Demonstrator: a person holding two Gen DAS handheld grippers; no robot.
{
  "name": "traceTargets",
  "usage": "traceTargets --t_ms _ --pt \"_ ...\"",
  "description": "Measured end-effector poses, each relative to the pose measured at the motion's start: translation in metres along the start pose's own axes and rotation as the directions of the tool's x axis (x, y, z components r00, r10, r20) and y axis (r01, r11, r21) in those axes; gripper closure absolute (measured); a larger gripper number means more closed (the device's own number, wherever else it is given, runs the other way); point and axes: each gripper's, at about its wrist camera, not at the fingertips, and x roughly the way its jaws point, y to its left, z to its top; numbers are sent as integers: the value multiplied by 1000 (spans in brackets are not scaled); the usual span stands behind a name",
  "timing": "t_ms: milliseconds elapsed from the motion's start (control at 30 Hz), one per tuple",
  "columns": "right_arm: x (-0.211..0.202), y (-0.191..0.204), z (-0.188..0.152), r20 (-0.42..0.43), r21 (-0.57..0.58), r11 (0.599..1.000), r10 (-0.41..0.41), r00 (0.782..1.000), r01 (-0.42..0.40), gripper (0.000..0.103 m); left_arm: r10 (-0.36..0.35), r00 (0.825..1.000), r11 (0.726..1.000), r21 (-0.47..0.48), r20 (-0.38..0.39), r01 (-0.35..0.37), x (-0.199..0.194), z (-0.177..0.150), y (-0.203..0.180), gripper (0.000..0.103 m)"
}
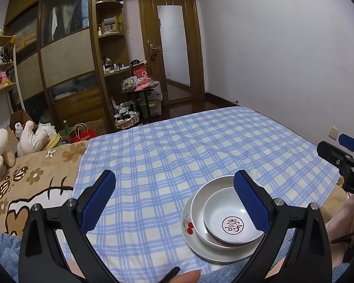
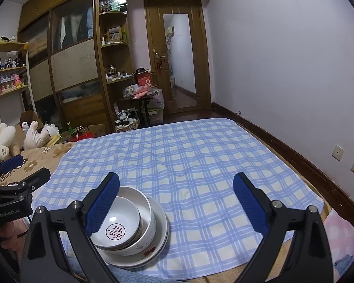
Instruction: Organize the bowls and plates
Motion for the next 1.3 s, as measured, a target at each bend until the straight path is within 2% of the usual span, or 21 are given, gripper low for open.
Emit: traceTargets --t_ms 1300 --pt "1 -2 0 0 -4 1000 -7 1000 7 2 2 999 999 -33 -44 -3 2 -3 0 4"
